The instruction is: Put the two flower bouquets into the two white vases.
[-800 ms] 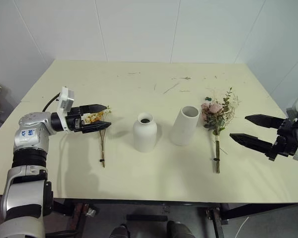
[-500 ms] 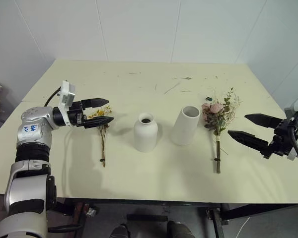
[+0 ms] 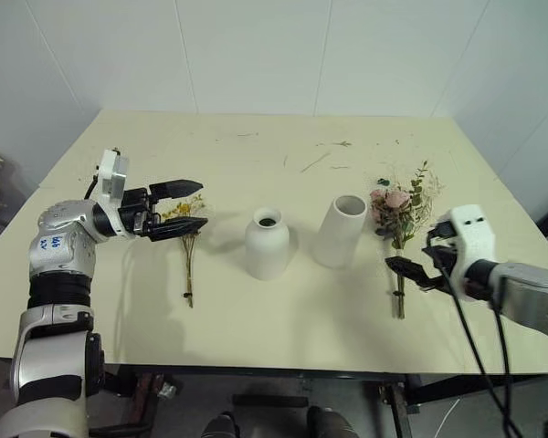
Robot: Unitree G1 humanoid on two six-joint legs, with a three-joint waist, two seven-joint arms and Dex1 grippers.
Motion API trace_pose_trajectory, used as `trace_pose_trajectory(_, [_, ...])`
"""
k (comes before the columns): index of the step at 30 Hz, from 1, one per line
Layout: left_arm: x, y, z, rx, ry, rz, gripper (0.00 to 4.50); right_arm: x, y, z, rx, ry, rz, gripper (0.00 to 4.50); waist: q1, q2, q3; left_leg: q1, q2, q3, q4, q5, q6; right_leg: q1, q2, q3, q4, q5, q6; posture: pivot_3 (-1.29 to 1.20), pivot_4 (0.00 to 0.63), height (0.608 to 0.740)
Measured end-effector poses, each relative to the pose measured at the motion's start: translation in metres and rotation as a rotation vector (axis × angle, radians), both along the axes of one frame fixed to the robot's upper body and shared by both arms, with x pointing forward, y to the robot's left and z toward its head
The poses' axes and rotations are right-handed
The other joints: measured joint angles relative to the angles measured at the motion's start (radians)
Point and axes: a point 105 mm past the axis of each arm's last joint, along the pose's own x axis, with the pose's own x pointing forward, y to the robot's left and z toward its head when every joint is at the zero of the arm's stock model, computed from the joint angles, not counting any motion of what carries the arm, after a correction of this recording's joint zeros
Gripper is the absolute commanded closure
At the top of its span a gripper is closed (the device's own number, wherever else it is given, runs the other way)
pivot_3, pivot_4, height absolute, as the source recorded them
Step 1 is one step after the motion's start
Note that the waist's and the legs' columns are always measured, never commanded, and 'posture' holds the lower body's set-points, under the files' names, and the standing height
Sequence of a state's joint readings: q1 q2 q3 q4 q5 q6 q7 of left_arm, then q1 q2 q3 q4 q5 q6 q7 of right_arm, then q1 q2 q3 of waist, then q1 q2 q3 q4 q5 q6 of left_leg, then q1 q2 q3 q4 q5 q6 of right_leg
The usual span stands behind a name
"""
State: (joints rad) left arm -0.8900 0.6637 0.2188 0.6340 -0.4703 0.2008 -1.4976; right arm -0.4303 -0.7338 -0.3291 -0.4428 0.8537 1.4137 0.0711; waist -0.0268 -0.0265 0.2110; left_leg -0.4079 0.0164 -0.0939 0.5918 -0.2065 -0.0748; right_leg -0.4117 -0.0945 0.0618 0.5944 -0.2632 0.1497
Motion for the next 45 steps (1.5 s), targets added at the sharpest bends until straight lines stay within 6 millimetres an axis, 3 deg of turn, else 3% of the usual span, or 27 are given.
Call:
trace_pose_trajectory(13, [-0.01, -0.006, 0.017, 0.01, -0.06, -0.042, 0.0, 0.018, -0.007, -0.044, -0.051, 0.153, -0.164, 0.02, -0.003, 0.0, 0.0, 0.0, 0.0, 0.0, 0.0, 0.0, 0.0, 0.0, 0.0, 0.0, 0.001, 0.0, 0.001, 0.0, 0.15, 0.74])
trace_pose_trajectory(25, [-0.009, -0.017, 0.029, 0.039, -0.079, -0.077, 0.0, 0.034, -0.002, -0.046, -0.053, 0.106, -0.188, 0.02, -0.005, 0.0, 0.0, 0.002, 0.0, 0.0, 0.001, 0.0, 0.001, 0.001, 0.001, 0.0, 0.003, 0.001, 0.001, 0.0, 0.15, 0.74])
trace_pose_trajectory(29, [-0.007, -0.02, 0.032, 0.041, -0.089, -0.081, 0.0, 0.04, -0.001, -0.045, -0.049, 0.098, -0.189, 0.95, -0.005, 0.0, 0.0, 0.002, 0.0, 0.0, 0.001, 0.0, 0.001, 0.0, 0.001, 0.0, 0.003, 0.0, 0.001, 0.0, 0.15, 0.74])
trace_pose_trajectory(39, [0.0, -0.027, 0.031, 0.053, -0.075, -0.088, 0.0, 0.043, 0.003, -0.046, -0.028, 0.072, -0.194, 4.35, 0.0, 0.0, 0.0, 0.001, 0.0, 0.0, 0.001, 0.0, 0.001, 0.001, 0.001, 0.0, 0.003, 0.001, 0.001, 0.0, 0.15, 0.74])
trace_pose_trajectory(45, [0.004, -0.026, 0.027, 0.057, -0.057, -0.076, 0.0, 0.045, -0.013, -0.035, -0.008, 0.002, -0.263, 4.47, -0.002, 0.0, 0.0, 0.001, 0.0, 0.0, 0.0, 0.0, 0.001, 0.0, 0.001, 0.0, 0.003, 0.0, 0.001, 0.0, 0.15, 0.74])
